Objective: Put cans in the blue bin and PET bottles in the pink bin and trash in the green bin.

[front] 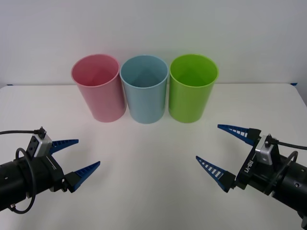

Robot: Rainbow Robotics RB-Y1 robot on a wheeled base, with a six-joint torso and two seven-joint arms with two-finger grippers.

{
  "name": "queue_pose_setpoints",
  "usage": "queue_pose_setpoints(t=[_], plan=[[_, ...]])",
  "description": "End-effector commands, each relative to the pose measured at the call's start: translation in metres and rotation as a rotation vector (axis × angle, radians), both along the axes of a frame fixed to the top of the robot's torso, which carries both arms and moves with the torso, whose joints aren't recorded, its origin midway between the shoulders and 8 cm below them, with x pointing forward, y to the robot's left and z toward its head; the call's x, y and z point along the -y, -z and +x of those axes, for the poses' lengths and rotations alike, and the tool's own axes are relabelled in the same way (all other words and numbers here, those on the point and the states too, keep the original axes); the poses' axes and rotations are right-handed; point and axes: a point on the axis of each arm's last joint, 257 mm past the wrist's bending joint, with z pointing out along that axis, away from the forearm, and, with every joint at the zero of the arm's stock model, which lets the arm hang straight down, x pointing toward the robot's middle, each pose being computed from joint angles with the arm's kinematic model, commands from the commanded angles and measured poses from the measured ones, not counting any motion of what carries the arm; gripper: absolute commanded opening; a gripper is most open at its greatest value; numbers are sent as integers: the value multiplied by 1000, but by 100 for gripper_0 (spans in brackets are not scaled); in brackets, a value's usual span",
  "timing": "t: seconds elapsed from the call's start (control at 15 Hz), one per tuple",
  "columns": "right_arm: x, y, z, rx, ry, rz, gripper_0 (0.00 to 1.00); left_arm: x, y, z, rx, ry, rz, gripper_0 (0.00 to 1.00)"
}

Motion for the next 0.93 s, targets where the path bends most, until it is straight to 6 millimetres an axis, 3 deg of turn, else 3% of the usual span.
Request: queue_pose_setpoints(t=[0.07, 0.53, 0.93], plan=[[19, 13, -16, -11, 22, -87, 100, 0, 0, 0, 0, 0, 0, 100], [44, 24, -41, -32, 42, -237, 100, 0, 0, 0, 0, 0, 0, 100], [50, 32, -60, -71, -21, -278, 100, 0, 0, 0, 0, 0, 0, 100]])
